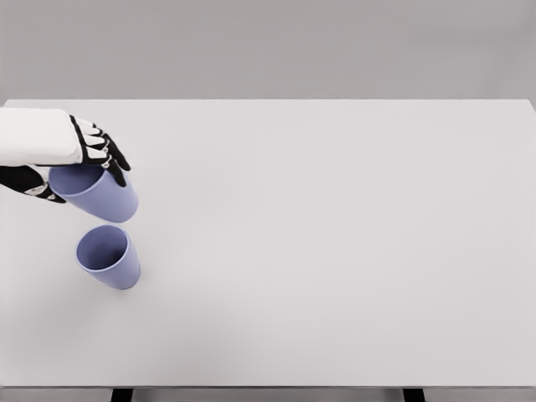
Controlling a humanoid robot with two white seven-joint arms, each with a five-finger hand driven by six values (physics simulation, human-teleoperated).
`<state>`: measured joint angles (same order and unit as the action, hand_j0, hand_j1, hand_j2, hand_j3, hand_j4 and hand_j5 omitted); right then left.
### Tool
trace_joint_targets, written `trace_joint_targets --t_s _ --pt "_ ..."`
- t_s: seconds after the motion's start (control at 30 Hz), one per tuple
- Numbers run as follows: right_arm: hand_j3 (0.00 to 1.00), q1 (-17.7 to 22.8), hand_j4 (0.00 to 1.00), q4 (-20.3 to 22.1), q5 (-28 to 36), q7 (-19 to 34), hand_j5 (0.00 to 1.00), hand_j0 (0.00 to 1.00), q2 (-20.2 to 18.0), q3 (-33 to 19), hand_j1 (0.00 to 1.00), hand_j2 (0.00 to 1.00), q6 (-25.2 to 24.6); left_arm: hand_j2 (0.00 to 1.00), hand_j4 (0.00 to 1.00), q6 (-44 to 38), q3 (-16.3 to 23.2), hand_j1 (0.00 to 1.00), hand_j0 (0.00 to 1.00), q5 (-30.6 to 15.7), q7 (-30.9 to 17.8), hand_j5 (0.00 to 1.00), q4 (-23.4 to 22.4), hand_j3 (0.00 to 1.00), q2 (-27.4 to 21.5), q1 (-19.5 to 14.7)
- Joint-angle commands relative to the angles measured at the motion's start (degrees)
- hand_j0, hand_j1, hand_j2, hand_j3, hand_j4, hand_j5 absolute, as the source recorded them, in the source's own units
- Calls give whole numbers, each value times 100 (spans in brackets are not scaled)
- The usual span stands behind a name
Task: Place the right cup on the left cup with left arm
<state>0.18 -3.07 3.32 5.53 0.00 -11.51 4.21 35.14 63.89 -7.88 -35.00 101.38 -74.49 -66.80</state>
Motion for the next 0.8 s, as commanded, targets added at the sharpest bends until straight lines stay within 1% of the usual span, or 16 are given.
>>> trace_joint_targets --t_s 0.0,0.33,0.47,0.5,0.6,0.77 --pt "100 0 100 0 2 1 100 100 0 0 100 100 1 66 66 -14 -8 66 66 -74 0 66 5 66 -136 0" --pt "100 0 100 0 2 1 100 100 0 0 100 100 1 66 66 -14 18 66 66 -91 0 66 5 66 -461 70" --pt "100 0 100 0 2 1 100 100 0 0 100 100 1 66 66 -14 53 66 66 -170 0 66 5 66 -505 88" --pt "100 0 100 0 2 1 100 100 0 0 100 100 1 66 66 -14 54 66 66 -241 0 66 5 66 -505 167" --pt "100 0 100 0 2 1 100 100 0 0 100 100 1 66 66 -14 54 66 66 -293 0 66 14 66 -593 220" --pt "100 0 100 0 2 1 100 100 0 0 100 100 1 66 66 -14 54 66 66 -461 0 66 14 66 -672 228"
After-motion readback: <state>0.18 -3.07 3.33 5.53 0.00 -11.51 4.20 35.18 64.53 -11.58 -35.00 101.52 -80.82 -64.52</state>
